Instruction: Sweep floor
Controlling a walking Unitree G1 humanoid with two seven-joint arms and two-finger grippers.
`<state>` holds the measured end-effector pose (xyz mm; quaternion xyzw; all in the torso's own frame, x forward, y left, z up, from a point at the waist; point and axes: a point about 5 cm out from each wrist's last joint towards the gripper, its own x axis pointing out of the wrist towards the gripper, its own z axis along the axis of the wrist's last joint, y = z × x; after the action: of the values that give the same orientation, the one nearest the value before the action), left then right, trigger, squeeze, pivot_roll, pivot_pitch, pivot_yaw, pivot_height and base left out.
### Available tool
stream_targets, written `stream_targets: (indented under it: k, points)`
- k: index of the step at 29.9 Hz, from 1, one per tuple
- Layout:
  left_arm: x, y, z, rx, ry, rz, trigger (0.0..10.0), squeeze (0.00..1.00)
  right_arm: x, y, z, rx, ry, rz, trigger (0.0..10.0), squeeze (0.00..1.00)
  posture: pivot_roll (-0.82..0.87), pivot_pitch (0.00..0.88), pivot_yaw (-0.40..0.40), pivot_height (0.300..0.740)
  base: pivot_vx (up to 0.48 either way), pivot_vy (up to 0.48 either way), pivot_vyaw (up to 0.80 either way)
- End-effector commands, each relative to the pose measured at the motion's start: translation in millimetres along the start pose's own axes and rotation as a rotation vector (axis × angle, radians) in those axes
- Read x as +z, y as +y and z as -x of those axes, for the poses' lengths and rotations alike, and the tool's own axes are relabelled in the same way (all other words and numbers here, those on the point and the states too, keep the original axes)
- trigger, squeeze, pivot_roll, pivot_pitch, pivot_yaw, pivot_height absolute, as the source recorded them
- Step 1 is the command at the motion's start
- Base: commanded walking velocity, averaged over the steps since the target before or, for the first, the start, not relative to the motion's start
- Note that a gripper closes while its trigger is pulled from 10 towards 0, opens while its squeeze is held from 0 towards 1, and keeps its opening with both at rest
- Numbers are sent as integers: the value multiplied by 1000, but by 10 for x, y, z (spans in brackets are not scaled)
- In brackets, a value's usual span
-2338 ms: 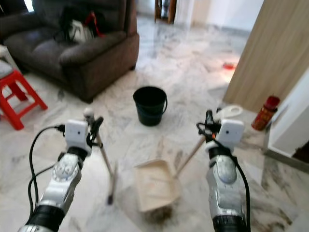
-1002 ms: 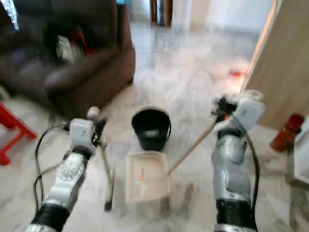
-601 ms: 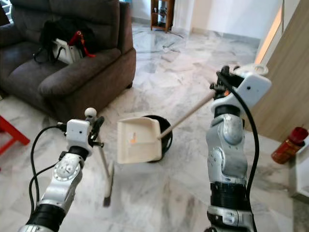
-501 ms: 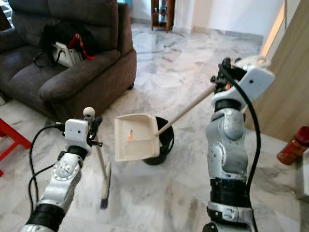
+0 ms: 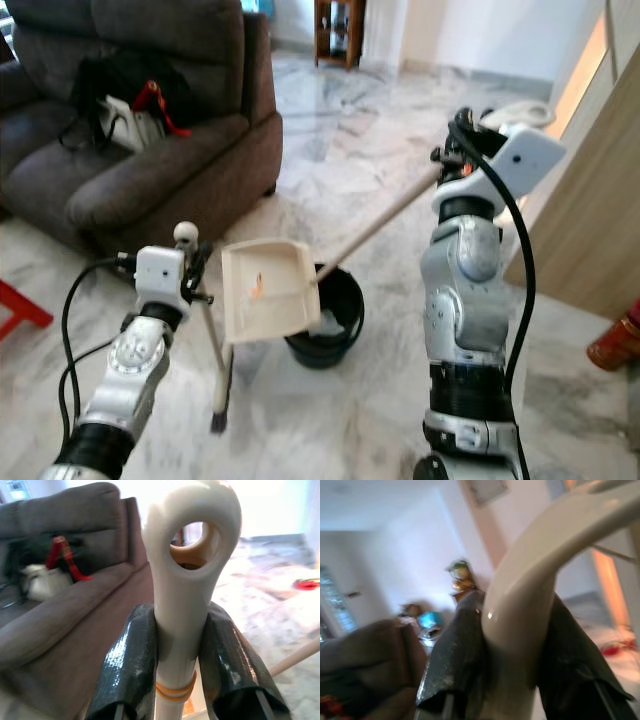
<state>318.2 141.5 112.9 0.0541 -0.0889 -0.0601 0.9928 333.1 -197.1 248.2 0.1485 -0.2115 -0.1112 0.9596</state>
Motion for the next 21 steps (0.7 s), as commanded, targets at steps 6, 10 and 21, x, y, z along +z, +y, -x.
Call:
stream_targets:
  k: [6, 10, 21]
  points:
    - [132, 64, -48, 8, -65, -13, 10000, 0, 182, 169, -21, 54, -86, -41, 10000, 0, -91, 0, 16, 740, 424, 0, 0]
    - [145, 68, -49, 11, -76, -5, 10000, 0, 178, 173, -17, 55, -85, -44, 10000, 0, -91, 0, 17, 740, 278, 0, 0]
    - [158, 68, -45, 6, -85, 2, 10000, 0, 197, 216, 9, 80, -108, -36, 10000, 0, -89, 0, 18, 740, 0, 0, 0]
